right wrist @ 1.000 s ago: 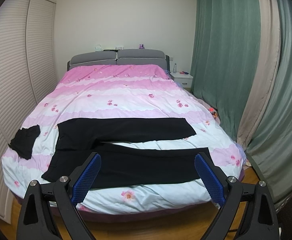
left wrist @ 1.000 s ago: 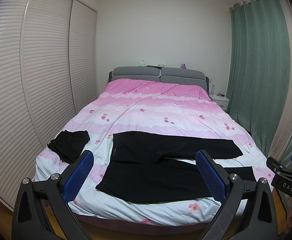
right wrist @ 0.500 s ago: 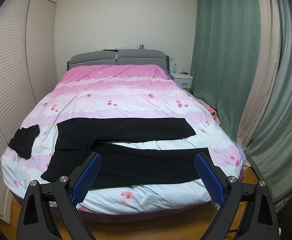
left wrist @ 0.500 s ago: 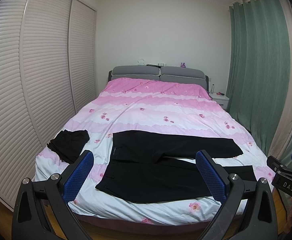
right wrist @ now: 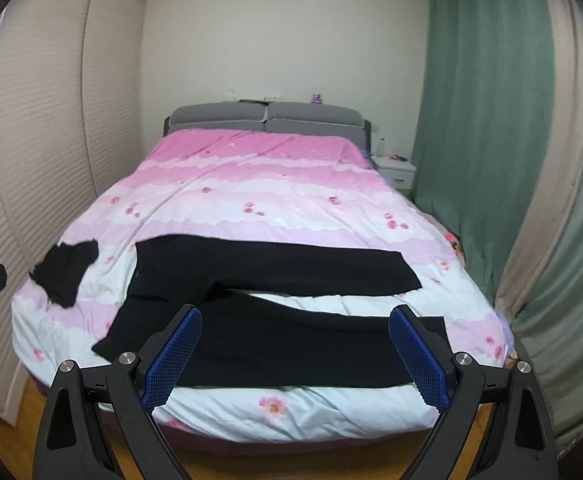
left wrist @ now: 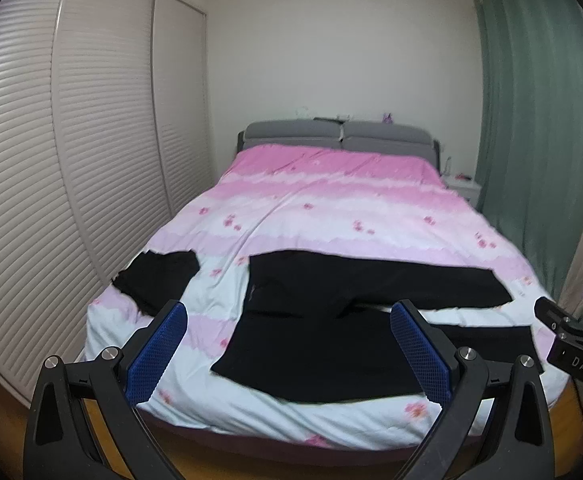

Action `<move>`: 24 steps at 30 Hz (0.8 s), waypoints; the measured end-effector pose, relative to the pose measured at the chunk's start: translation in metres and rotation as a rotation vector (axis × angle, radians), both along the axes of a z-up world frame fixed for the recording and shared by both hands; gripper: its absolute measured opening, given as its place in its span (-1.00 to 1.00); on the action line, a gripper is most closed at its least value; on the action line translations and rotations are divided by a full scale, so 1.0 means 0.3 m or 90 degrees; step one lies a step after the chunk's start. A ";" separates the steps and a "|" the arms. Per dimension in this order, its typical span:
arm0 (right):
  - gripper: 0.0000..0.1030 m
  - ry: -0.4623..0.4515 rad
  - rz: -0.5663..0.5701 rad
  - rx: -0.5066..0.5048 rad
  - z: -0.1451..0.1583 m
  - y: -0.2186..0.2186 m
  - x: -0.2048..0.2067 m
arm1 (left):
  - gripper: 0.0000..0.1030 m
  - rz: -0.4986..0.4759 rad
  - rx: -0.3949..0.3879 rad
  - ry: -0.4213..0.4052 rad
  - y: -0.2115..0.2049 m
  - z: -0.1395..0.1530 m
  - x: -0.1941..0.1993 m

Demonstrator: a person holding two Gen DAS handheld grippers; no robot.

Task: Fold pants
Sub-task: 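Lower both grippers onto the waistband of the black trousers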

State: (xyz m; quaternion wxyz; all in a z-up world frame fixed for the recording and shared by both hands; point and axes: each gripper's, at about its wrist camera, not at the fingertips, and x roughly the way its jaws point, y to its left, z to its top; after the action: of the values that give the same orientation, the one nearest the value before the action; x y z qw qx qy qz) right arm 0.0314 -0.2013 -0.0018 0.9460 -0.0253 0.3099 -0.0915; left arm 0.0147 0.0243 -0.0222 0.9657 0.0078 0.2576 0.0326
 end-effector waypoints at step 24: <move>0.86 0.173 0.057 -0.010 -0.599 0.179 0.312 | 0.97 0.027 0.039 0.238 0.215 -0.587 0.330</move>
State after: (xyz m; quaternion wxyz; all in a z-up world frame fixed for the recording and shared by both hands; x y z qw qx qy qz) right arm 0.1249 -0.1477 -0.1815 0.8984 -0.0583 0.4327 -0.0474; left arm 0.1137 0.0888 -0.1983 0.8994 0.0379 0.4316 0.0587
